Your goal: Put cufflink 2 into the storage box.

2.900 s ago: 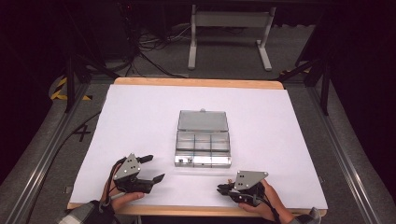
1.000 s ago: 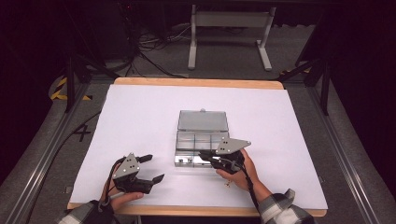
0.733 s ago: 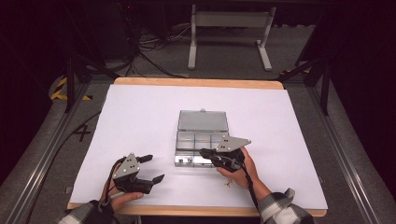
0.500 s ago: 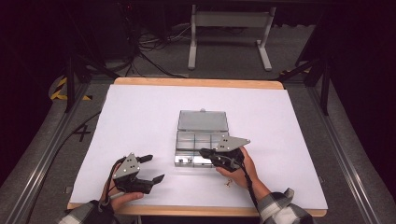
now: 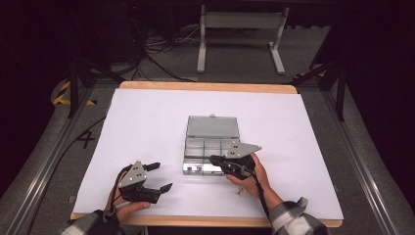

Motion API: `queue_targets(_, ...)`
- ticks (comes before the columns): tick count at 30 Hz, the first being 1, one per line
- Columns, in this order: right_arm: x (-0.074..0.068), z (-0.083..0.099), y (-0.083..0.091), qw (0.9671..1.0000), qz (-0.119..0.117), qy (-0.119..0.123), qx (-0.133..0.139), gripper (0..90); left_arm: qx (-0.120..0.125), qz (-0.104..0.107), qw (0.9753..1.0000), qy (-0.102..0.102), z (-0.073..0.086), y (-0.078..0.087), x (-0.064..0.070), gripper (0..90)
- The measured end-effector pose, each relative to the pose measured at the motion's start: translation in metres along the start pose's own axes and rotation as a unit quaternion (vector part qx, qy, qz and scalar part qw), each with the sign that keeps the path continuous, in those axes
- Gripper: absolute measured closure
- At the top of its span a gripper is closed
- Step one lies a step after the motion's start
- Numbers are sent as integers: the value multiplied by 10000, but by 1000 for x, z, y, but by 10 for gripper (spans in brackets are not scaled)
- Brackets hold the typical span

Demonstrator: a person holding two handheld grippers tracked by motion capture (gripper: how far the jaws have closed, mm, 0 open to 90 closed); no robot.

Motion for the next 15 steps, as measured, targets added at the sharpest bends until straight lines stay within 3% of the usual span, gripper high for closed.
queue_targets(15, 0, 1, 2, 10000, 47, 27, -11, 825, -3, 9, 10000, -22, 0, 0, 0, 185)
Point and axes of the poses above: each handheld gripper's, and its own axes: y roughly backward along the jaws, z roughly out of its underside, x roughly to its right, the point moved 4 cm from there along -y, roughly forward along the jaws, and after that the axes turned 7 degrees about -y, right-handed, at the moved point
